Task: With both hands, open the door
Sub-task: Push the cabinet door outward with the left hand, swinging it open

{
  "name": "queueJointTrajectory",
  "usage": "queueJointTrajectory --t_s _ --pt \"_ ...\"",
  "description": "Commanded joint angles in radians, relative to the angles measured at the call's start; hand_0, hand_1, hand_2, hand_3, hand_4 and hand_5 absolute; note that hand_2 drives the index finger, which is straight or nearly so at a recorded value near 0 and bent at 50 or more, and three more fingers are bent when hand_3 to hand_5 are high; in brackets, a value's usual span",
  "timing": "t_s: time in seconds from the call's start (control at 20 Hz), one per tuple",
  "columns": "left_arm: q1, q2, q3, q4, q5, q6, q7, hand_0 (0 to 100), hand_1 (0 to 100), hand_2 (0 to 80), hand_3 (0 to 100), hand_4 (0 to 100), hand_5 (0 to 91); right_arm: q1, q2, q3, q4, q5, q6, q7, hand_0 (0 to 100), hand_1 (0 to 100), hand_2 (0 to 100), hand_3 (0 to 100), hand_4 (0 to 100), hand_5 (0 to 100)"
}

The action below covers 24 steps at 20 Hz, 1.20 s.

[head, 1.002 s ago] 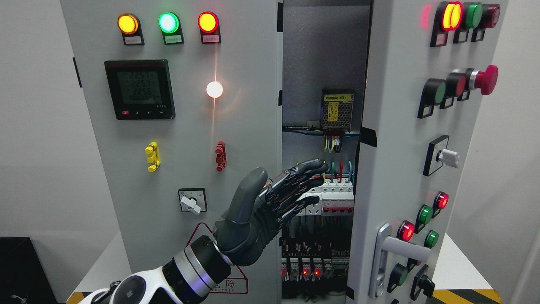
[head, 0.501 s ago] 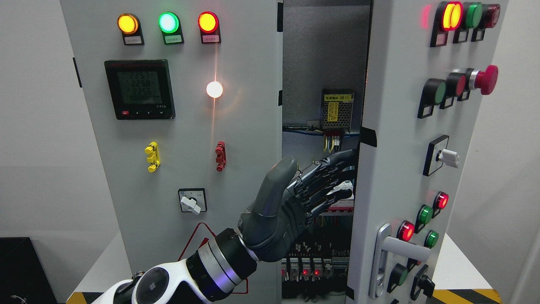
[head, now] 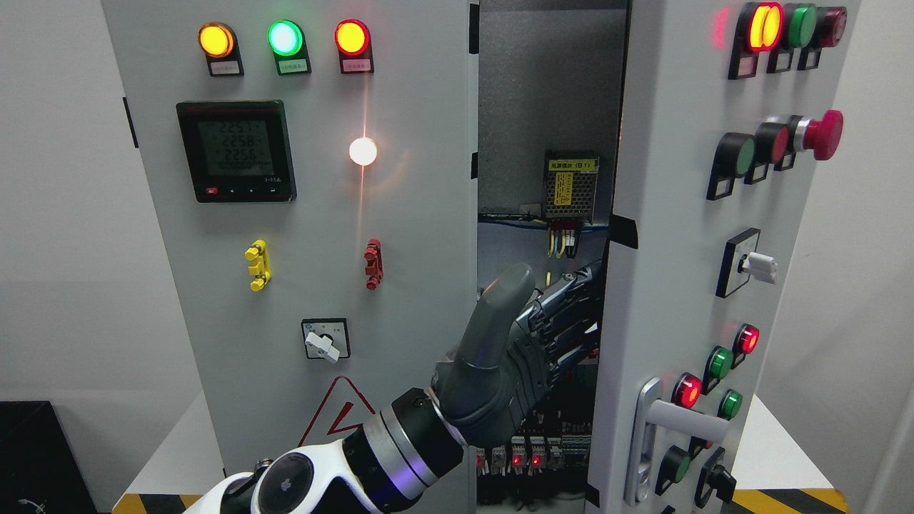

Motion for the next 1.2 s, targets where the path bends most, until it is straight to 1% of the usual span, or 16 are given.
queueJointTrajectory --t_s 0.0,0.25,0.5,0.75,1.0,1.15 --pt "0.0 -0.048 -0.016 0.006 0.0 0.002 0.0 0 0 0.0 0 0 0.0 0.0 0.0 0.015 0.001 0.0 0.0 -0.001 19 0 0 0 0 0" --pt "-0.003 -0.078 -0.021 0.006 0.0 0.002 0.0 0 0 0.0 0 0 0.0 0.0 0.0 0.015 -0.001 0.0 0.0 -0.001 19 0 0 0 0 0" --pt "-0.003 -0.081 -0.029 0.005 0.0 0.002 -0.001 0 0 0.0 0 0 0.0 0.0 0.0 0.015 -0.001 0.0 0.0 -0.001 19 0 0 0 0 0" --pt "-0.001 -0.107 -0.043 0.005 0.0 0.002 -0.001 0 0 0.0 0 0 0.0 0.0 0.0 0.015 -0.001 0.0 0.0 -0.001 19 0 0 0 0 0" --pt "0.0 -0.108 -0.066 0.005 0.0 0.002 -0.003 0 0 0.0 0 0 0.0 0.0 0.0 0.017 0.001 0.0 0.0 -0.001 19 0 0 0 0 0" --pt "0.002 -0.117 -0.101 0.006 0.0 0.001 -0.004 0 0 0.0 0 0 0.0 0.0 0.0 0.015 -0.001 0.0 0.0 -0.001 19 0 0 0 0 0"
